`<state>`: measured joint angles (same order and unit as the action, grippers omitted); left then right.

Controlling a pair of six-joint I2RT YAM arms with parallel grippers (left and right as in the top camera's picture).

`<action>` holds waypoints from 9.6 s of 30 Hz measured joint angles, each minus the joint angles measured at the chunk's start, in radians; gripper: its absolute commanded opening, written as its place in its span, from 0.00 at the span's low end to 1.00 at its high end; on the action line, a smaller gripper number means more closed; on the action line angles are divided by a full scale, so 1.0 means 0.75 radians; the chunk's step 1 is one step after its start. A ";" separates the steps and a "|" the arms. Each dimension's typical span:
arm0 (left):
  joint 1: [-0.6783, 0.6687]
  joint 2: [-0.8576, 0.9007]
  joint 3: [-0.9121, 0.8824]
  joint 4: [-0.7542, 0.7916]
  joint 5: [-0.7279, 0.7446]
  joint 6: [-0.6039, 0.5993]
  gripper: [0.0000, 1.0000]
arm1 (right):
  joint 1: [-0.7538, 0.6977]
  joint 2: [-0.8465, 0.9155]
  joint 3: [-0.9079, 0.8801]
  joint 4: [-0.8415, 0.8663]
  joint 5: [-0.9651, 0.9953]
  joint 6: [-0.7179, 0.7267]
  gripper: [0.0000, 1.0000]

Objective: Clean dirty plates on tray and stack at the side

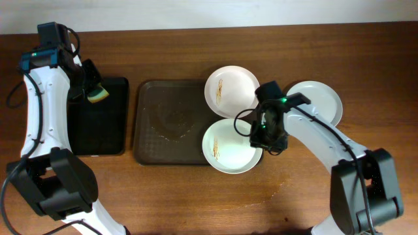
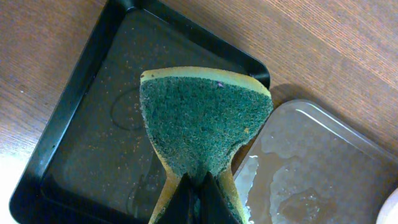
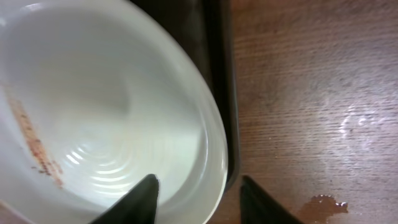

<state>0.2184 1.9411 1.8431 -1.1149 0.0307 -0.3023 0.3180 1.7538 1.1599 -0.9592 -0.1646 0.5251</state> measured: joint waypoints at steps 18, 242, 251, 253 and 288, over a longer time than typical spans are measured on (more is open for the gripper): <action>0.000 0.000 0.000 0.006 0.000 0.000 0.01 | 0.117 0.084 -0.019 0.290 -0.208 0.016 0.04; -0.113 -0.035 -0.233 0.180 -0.122 -0.052 0.01 | -0.592 -0.036 0.555 -0.142 0.477 -0.141 0.04; -0.113 -0.034 -0.233 0.180 -0.122 -0.052 0.01 | -0.756 -0.031 0.094 0.316 0.432 -0.135 0.70; -0.113 -0.034 -0.233 0.180 -0.122 -0.052 0.01 | -0.756 -0.031 0.091 0.362 0.333 -0.152 0.62; -0.113 -0.034 -0.233 0.179 -0.122 -0.052 0.01 | 0.135 0.314 0.342 0.270 0.063 0.153 0.36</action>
<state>0.1333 1.9160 1.6684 -0.9806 -0.0608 -0.3412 0.4194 1.9892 1.4166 -0.7570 -0.1173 0.6395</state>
